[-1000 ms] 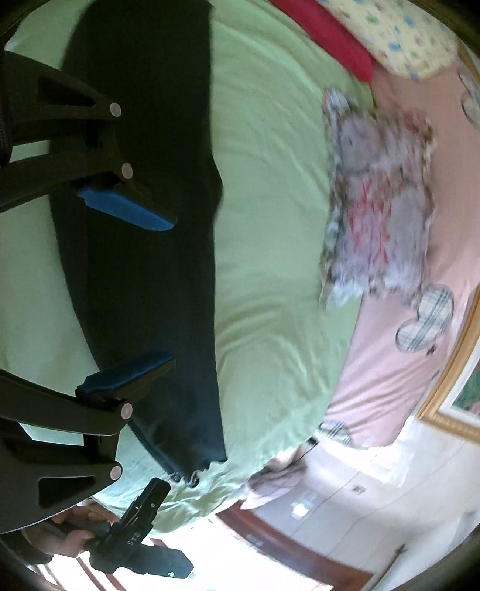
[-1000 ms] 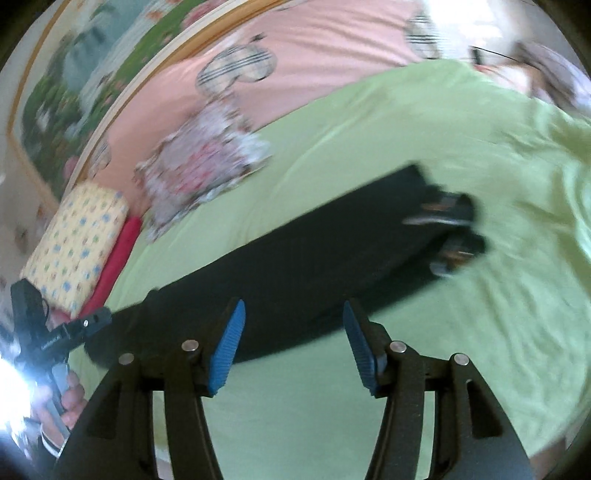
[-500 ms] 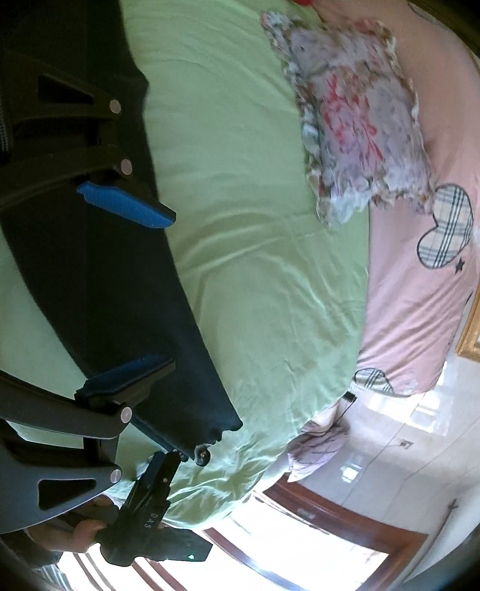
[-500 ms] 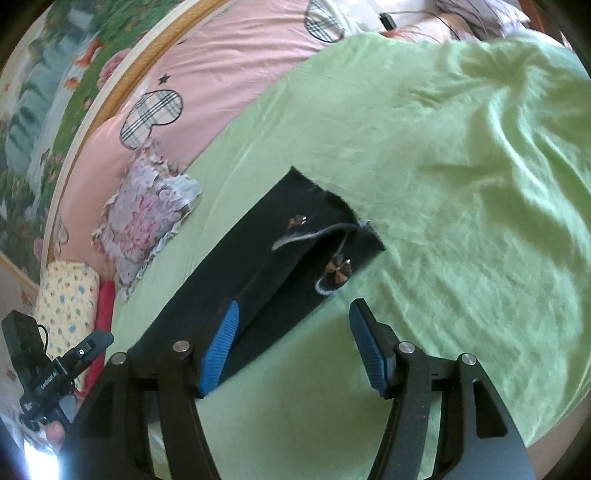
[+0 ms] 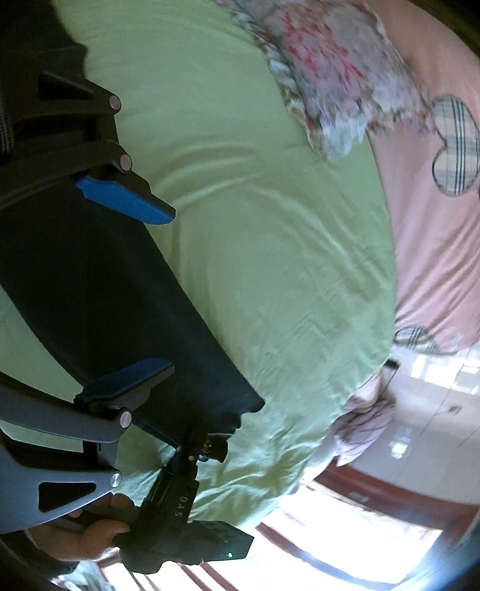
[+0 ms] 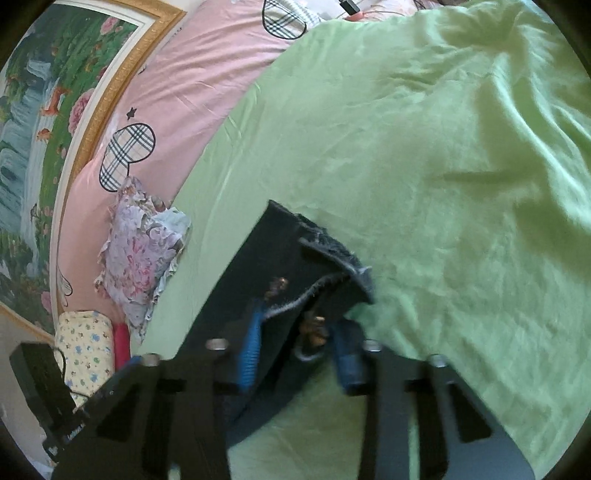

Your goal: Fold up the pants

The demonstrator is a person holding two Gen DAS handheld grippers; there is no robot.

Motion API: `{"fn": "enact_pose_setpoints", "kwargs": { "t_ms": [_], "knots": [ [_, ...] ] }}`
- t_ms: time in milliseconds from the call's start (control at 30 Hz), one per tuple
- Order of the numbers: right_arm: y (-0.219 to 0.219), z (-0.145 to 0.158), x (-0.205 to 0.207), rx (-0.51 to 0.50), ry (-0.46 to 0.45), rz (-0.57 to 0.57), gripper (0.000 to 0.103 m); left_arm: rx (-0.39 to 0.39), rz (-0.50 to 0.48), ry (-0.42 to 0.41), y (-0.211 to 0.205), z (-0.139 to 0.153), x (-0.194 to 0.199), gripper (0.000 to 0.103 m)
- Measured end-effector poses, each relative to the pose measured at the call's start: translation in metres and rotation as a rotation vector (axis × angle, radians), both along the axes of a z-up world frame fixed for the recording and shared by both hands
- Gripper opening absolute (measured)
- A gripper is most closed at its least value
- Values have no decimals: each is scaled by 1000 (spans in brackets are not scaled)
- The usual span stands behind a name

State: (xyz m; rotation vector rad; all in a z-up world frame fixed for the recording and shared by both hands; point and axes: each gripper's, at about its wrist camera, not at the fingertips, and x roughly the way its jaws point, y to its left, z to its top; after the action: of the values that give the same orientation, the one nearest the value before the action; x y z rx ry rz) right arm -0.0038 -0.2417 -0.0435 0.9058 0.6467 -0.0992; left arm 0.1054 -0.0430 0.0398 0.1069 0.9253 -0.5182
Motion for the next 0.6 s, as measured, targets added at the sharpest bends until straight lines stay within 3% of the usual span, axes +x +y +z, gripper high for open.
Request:
{"fn": "enact_pose_setpoints", "kwargs": {
  "t_ms": [167, 367, 600],
  "knots": [
    [-10, -9, -14, -6, -26, 28, 13, 42, -118, 48, -31, -9, 21, 76],
    [-19, -18, -25, 33, -97, 70, 12, 17, -294, 183, -79, -22, 55, 76],
    [-22, -20, -29, 35, -146, 103, 12, 36, -425, 325, -139, -52, 77, 74]
  ]
}}
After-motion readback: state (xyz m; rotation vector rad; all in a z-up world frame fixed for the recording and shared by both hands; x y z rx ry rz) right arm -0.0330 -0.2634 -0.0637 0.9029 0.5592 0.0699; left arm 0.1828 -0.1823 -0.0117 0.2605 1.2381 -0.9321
